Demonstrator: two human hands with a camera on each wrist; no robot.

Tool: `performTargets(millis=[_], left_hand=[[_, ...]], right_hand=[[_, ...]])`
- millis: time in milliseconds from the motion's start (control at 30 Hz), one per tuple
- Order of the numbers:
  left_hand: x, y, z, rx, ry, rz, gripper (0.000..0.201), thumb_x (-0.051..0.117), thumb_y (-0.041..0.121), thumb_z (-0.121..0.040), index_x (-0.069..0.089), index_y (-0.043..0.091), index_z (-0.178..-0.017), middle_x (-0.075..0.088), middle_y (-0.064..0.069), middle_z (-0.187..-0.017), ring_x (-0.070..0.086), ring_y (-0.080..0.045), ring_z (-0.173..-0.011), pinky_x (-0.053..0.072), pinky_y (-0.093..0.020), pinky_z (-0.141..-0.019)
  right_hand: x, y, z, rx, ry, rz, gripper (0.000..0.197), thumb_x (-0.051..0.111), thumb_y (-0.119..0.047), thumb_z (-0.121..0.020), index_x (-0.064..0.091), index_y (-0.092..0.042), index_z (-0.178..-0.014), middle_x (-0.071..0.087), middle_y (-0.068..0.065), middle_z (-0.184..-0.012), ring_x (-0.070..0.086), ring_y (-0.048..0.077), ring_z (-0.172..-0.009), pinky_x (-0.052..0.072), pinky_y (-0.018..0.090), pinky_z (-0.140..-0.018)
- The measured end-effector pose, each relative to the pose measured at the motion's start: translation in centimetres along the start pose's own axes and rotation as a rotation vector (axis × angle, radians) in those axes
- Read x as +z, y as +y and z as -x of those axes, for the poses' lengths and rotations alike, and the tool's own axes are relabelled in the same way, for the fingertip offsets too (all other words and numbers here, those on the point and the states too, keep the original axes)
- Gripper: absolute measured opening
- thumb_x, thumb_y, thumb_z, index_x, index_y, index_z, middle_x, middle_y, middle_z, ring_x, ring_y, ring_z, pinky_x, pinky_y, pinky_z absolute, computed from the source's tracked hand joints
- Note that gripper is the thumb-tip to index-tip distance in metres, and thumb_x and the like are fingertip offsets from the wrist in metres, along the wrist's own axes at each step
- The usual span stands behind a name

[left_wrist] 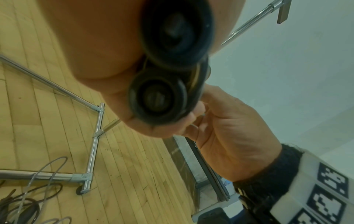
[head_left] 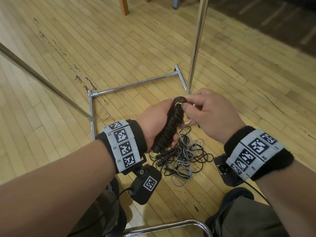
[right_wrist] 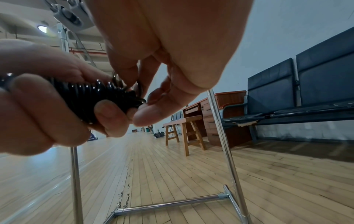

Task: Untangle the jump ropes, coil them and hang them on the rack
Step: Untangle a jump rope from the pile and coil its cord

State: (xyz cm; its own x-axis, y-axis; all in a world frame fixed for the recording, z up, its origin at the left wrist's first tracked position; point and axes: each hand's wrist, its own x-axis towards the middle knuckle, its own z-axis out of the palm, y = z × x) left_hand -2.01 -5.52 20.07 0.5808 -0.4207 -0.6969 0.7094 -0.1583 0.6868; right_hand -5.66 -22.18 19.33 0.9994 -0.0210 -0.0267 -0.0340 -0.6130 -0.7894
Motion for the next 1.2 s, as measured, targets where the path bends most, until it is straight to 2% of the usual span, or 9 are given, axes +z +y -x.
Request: performTargets(millis=[100,167,233,333,533,667,800,1000,1200], left_hand=[[0.1,0.2,0.0,0.013,-0.028,0.024,0.057,0.034,0.058,-0.11,0.057,0.007,-0.121,0.063,-0.013,-0.084,0.055,-0.025,-0.049,0.051,-0.031,-0.047],[0.2,0.3,0.0,0.018,-0.05,0.031,0.069,0.03,0.07,-0.106,0.057,0.008,-0.118,0.061,-0.013,-0.085,0.055,-0.025,-0.049,0.051,-0.03,-0.048],[0.3,0.4,0.1,0.029,-0.074,0.005,0.08,0.028,0.082,-0.098,0.058,0.009,-0.113,0.059,-0.014,-0.087,0.054,-0.025,-0.05,0.051,-0.03,-0.049],[0.4,0.4,0.2,0.045,-0.078,-0.036,0.084,0.03,0.088,-0.092,0.056,0.01,-0.107,0.057,-0.015,-0.09,0.053,-0.024,-0.05,0.05,-0.03,-0.049],[0.3,0.3,-0.1,0.069,-0.08,-0.048,0.08,0.036,0.085,-0.094,0.058,0.008,-0.104,0.057,-0.014,-0.083,0.052,-0.025,-0.048,0.048,-0.029,-0.048],[0.3,0.2,-0.2,0.068,-0.066,-0.075,0.085,0.037,0.085,-0.093,0.059,0.003,-0.1,0.055,-0.017,-0.084,0.052,-0.025,-0.047,0.047,-0.029,-0.047],[0.3,0.1,-0.4,0.06,-0.063,-0.108,0.087,0.033,0.085,-0.093,0.06,0.002,-0.1,0.055,-0.017,-0.082,0.053,-0.026,-0.047,0.048,-0.03,-0.047],[0.2,0.1,-0.2,0.084,-0.063,-0.124,0.088,0.032,0.088,-0.091,0.062,0.005,-0.093,0.058,-0.013,-0.079,0.053,-0.025,-0.047,0.048,-0.029,-0.046],[0.2,0.1,-0.3,0.094,-0.075,-0.132,0.087,0.038,0.088,-0.087,0.063,0.005,-0.096,0.058,-0.013,-0.078,0.053,-0.026,-0.047,0.048,-0.03,-0.048]], right_hand=[[-0.1,0.1,0.0,-0.019,-0.002,-0.077,0.018,0.061,-0.031,-0.099,0.073,-0.043,-0.102,0.059,-0.007,-0.101,0.068,0.012,-0.076,0.061,0.024,-0.062],[-0.2,0.2,0.0,-0.045,-0.006,-0.086,0.017,0.062,-0.03,-0.099,0.072,-0.044,-0.102,0.057,-0.007,-0.101,0.067,0.008,-0.076,0.059,0.019,-0.063],[-0.3,0.4,0.0,-0.062,-0.016,-0.092,0.017,0.062,-0.03,-0.1,0.071,-0.044,-0.101,0.057,-0.008,-0.102,0.066,0.006,-0.078,0.061,0.021,-0.065],[-0.4,0.8,0.0,-0.042,-0.046,-0.073,0.017,0.061,-0.031,-0.101,0.077,-0.036,-0.106,0.056,-0.008,-0.104,0.066,0.01,-0.085,0.063,0.034,-0.072],[-0.6,0.9,0.0,-0.03,-0.089,-0.191,0.029,0.064,-0.027,-0.102,0.07,-0.055,-0.101,0.065,-0.003,-0.103,0.069,0.01,-0.078,0.062,0.025,-0.066],[-0.5,1.0,0.0,0.053,-0.109,-0.413,0.027,0.064,-0.016,-0.101,0.079,-0.039,-0.105,0.075,-0.001,-0.085,0.07,0.018,-0.074,0.064,0.037,-0.069],[-0.2,1.2,-0.1,0.073,-0.101,-0.465,0.03,0.067,-0.013,-0.1,0.08,-0.04,-0.099,0.075,0.011,-0.084,0.068,0.016,-0.071,0.06,0.031,-0.067],[0.0,0.9,-0.1,0.081,-0.105,-0.498,0.031,0.065,-0.009,-0.1,0.08,-0.036,-0.097,0.071,-0.001,-0.073,0.064,0.013,-0.068,0.058,0.028,-0.064],[-0.2,0.2,0.2,0.082,-0.108,-0.519,0.027,0.065,-0.006,-0.1,0.079,-0.029,-0.104,0.066,0.008,-0.077,0.057,0.019,-0.067,0.055,0.028,-0.06]])
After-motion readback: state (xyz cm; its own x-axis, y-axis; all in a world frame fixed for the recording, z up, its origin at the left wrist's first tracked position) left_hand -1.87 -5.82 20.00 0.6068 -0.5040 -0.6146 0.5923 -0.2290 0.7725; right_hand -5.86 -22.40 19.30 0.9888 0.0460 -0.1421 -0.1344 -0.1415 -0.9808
